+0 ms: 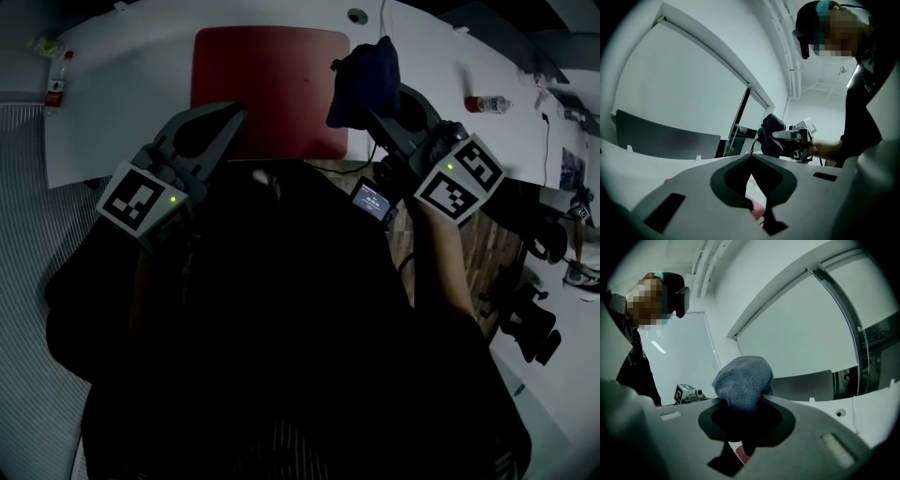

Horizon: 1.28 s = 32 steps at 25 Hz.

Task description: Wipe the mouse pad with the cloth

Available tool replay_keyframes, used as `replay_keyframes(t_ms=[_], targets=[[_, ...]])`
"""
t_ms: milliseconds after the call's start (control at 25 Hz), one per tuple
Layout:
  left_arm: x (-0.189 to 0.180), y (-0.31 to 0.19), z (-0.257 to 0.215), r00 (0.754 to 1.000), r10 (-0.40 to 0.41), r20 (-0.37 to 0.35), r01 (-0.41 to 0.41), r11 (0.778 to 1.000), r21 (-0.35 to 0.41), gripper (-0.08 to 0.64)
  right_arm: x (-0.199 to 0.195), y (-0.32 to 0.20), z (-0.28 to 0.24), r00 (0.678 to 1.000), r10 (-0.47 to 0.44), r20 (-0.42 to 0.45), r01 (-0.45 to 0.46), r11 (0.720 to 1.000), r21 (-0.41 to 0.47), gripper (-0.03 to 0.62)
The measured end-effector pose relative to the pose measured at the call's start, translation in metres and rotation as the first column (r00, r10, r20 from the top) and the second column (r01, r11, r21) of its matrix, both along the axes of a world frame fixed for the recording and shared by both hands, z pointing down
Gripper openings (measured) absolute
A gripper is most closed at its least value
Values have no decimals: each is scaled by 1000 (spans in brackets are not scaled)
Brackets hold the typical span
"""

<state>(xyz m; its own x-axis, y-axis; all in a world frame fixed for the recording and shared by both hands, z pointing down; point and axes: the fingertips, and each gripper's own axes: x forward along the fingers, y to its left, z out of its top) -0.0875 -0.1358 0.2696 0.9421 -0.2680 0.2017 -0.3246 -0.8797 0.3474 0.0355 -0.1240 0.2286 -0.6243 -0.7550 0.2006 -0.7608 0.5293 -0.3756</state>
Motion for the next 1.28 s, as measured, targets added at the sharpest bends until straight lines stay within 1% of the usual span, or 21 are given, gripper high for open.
replay_keyframes(t_ms=[160,360,480,520,640,680,760,880,1000,1160,1280], targets=[[2,-13,-3,998,-63,-4,63,998,-14,6,0,-21,-2,998,-61,3,61,998,11,78],[22,-29,-2,995,-96,-9,96,995,-21,6,18,-43,1,994,-109,3,109,994,3,78],[35,-36,5,994,-105,14,106,994,-41,6,30,-57,7,991,-135,16,135,991,-7,78],[40,-37,7,995,-103,12,103,993,-58,6,34,-61,10,989,-145,16,145,989,-10,78],[55,-39,9,994,-103,-36,98,985,-139,6,42,-69,20,979,-202,7,202,979,-18,78],[58,-41,11,994,-109,-31,103,983,-152,6,42,-71,24,973,-229,4,229,973,-19,78],[62,-46,22,993,-119,21,121,980,-157,6,42,-77,34,962,-271,3,271,962,-24,78],[72,-52,37,988,-134,78,147,970,-194,6,54,-91,56,957,-286,43,289,956,-59,78],[86,-51,49,984,-143,106,166,953,-254,6,68,-101,76,954,-276,112,287,953,-94,78],[104,-53,59,980,-161,113,187,943,-275,6,78,-115,101,945,-289,153,309,942,-133,78],[101,-61,67,973,-181,142,215,935,-282,6,76,-124,116,939,-293,179,323,932,-167,78]])
